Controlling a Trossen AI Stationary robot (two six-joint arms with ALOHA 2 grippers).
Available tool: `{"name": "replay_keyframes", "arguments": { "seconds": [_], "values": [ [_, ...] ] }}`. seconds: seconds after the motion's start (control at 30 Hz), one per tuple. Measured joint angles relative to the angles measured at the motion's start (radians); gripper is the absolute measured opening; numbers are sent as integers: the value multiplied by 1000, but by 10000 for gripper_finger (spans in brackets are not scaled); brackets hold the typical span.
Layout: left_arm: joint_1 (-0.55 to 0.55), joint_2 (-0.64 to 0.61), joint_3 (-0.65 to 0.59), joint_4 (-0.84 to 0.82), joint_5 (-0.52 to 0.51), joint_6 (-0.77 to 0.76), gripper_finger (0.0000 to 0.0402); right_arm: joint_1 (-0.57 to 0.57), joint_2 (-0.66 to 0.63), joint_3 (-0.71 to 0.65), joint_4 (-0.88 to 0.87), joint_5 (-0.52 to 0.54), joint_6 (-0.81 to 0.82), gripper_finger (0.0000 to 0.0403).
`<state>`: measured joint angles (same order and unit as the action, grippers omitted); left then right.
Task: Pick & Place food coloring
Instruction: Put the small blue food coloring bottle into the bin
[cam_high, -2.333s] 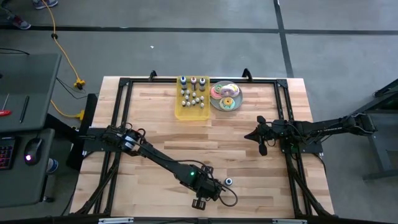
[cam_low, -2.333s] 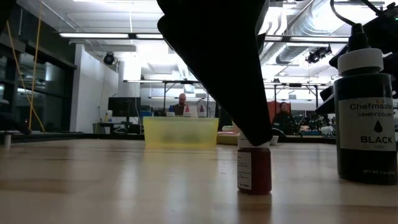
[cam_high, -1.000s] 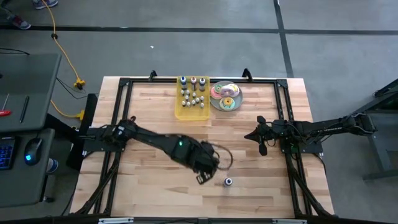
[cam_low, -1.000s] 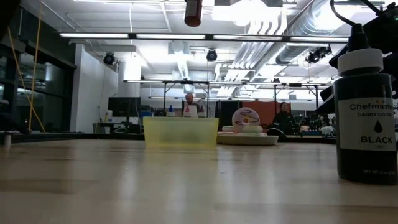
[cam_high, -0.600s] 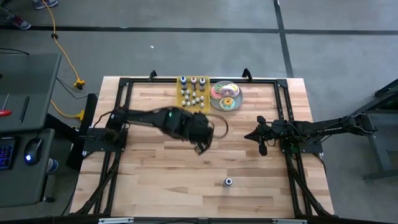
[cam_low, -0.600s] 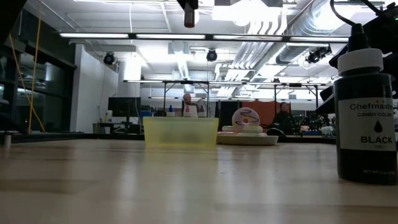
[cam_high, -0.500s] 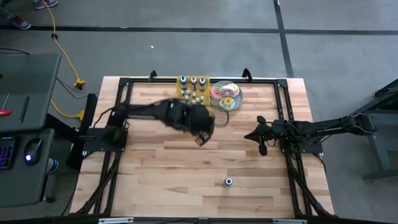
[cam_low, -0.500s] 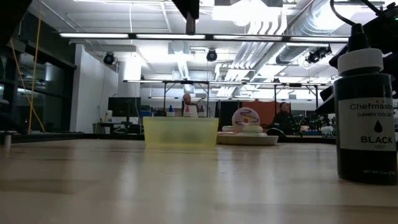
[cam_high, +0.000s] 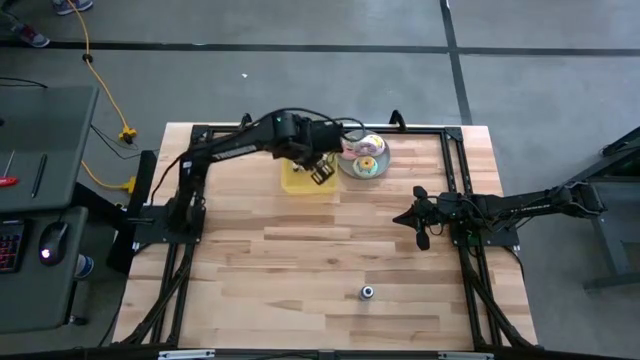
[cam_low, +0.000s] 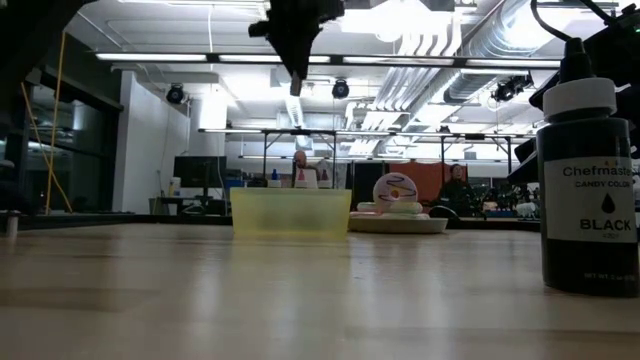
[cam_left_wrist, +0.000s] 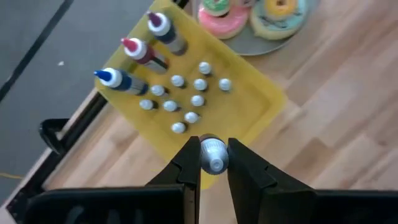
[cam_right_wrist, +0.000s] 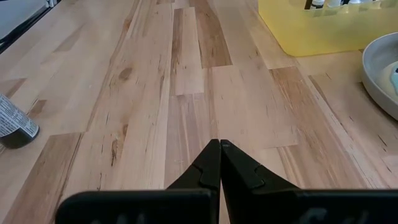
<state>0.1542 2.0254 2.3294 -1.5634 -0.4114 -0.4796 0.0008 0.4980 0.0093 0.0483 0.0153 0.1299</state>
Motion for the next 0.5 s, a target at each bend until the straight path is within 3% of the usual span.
{"name": "replay_keyframes", "arguments": {
  "seconds": [0.23,0.5],
  "values": [
    [37,-82,-153,78,-2,98,44,0,0,0,0,0,0,0],
    [59,-317,-612,461,49,71,44,0,0,0,0,0,0,0]
  ]
}}
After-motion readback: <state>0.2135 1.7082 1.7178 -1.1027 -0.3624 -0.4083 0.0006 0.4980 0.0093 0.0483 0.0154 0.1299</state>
